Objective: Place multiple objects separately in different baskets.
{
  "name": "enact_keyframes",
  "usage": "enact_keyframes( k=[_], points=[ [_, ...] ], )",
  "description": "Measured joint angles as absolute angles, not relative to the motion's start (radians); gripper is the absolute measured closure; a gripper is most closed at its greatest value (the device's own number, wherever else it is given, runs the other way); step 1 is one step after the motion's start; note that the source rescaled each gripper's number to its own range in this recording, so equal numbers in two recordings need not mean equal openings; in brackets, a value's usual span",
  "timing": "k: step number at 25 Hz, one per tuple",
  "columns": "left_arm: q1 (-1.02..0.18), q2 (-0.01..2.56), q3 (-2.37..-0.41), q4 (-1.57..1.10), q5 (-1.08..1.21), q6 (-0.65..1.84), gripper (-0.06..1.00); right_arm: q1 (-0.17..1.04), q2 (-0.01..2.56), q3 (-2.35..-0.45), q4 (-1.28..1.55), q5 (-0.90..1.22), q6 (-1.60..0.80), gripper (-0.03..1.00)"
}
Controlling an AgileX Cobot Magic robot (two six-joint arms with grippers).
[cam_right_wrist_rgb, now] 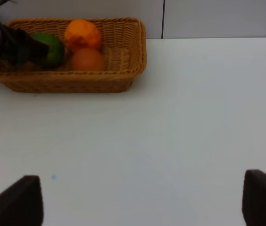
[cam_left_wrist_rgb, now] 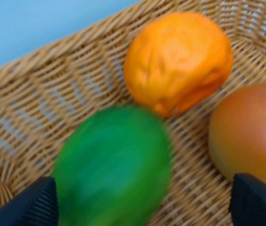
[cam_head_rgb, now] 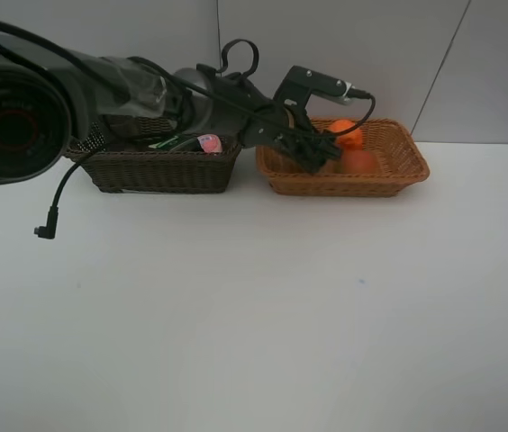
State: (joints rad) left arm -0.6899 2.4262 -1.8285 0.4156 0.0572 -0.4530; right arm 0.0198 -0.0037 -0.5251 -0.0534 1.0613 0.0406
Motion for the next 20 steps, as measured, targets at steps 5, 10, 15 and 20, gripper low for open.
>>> enact_keyframes(
  k=[5,10,15,20],
  points=[
    [-0.690,2.387,-1.829,0.416,0.116,-0.453,0.00,0.020,-0.004,-0.525,-0.053,1.061,0.041,0.09],
    [-0.690,2.328,-1.829,0.407,0.263,-0.453,0.00,0.020,-0.004,-0.525,-0.052,1.061,0.041,0.09],
    [-0.690,2.237,-1.829,0.368,0.475,-0.444,0.00,0.020,-0.004,-0.525,-0.052,1.061,0.041,0.09],
    [-0.690,2.151,-1.817,0.252,0.651,-0.332,0.00,0.020,-0.004,-0.525,-0.052,1.061,0.041,0.09]
  ],
)
